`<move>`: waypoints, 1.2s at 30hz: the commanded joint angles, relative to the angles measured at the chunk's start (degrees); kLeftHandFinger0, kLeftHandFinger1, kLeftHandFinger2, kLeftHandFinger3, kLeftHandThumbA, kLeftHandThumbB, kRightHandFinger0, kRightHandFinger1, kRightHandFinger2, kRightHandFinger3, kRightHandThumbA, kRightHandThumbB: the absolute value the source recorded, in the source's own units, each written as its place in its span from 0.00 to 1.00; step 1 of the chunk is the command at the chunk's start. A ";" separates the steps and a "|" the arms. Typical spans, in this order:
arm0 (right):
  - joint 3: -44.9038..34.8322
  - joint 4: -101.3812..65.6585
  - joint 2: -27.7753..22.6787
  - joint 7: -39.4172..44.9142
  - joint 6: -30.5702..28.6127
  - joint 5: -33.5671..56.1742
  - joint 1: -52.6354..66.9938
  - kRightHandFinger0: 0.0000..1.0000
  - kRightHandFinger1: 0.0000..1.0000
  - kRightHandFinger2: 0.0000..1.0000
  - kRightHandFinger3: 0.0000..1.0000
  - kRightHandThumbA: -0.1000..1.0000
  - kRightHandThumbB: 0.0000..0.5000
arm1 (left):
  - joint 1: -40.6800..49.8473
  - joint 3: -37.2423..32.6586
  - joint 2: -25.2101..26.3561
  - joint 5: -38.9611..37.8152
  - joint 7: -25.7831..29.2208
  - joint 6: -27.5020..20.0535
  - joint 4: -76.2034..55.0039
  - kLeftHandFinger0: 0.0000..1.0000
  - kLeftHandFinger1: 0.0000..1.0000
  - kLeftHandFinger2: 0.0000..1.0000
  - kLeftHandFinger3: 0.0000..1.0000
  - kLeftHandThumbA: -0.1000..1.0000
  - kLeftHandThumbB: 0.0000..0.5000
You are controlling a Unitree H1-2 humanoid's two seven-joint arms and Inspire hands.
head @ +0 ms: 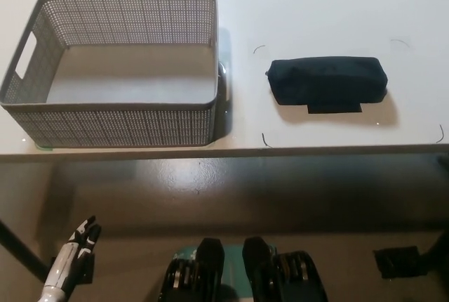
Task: Use the right hand to pick up the pencil case on the right hand side and put it into a grey container on the left side
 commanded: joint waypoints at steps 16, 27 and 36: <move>17.02 29.22 -3.92 14.38 10.26 -7.80 -38.91 1.00 1.00 1.00 1.00 0.73 0.99 | -0.42 -0.05 2.93 1.80 -0.87 -2.79 -3.56 1.00 1.00 1.00 1.00 1.00 1.00; 25.19 51.98 -2.25 16.42 9.57 -12.21 -49.30 1.00 1.00 1.00 1.00 0.69 1.00 | -0.39 -0.05 2.83 2.12 -0.79 -3.59 -3.67 1.00 1.00 1.00 1.00 1.00 1.00; 31.60 66.69 -0.28 16.46 7.87 -16.46 -55.39 1.00 1.00 1.00 1.00 0.72 1.00 | -0.52 0.01 2.87 2.02 -1.17 -4.93 -3.02 1.00 1.00 1.00 1.00 1.00 1.00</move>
